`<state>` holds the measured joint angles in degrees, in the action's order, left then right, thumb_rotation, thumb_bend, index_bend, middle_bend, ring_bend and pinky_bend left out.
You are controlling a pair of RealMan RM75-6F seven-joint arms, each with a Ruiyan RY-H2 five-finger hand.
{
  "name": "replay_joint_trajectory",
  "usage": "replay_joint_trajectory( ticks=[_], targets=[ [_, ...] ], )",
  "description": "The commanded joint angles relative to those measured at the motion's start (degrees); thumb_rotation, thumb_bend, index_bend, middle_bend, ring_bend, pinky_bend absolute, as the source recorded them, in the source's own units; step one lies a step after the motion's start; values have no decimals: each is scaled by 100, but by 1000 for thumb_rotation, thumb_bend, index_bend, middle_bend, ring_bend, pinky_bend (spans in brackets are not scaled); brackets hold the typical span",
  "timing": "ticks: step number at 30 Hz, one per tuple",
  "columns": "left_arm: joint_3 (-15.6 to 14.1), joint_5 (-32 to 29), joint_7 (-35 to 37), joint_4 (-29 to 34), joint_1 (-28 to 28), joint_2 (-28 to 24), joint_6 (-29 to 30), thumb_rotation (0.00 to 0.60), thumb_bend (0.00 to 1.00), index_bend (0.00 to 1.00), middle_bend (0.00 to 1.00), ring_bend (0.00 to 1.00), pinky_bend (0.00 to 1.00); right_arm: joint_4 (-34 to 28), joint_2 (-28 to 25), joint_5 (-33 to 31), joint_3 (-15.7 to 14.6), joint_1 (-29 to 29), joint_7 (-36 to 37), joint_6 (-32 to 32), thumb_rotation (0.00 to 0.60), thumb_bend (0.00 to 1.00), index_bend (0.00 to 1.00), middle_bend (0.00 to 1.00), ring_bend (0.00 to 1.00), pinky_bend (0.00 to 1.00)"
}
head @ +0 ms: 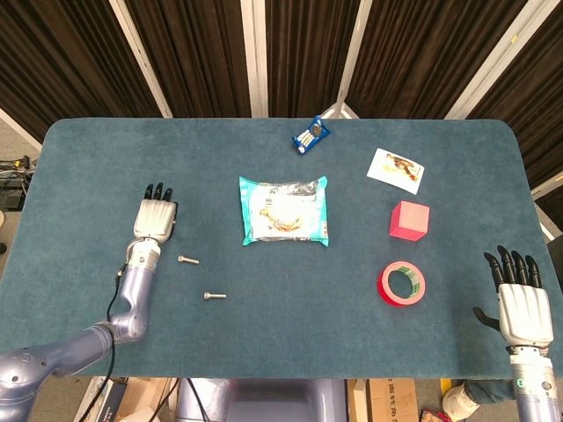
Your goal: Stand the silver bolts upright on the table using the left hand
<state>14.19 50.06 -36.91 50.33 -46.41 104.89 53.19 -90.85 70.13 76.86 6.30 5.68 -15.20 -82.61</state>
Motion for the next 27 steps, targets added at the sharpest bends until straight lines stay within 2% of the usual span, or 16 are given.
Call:
replay_joint_trajectory(
  ticks=[1,27],
  targets=[
    [-6,20,1,-18,-2,10,2,600,491,511,130,0,35,2,3,-5,3,0,-1,-1,600,154,146,64,20,0],
    [65,66,43,-19,-3,38,-38,600,501,518,136,0,31,0,50,-50,18,-11,-72,-36,600,153,146,63,20,0]
  ],
)
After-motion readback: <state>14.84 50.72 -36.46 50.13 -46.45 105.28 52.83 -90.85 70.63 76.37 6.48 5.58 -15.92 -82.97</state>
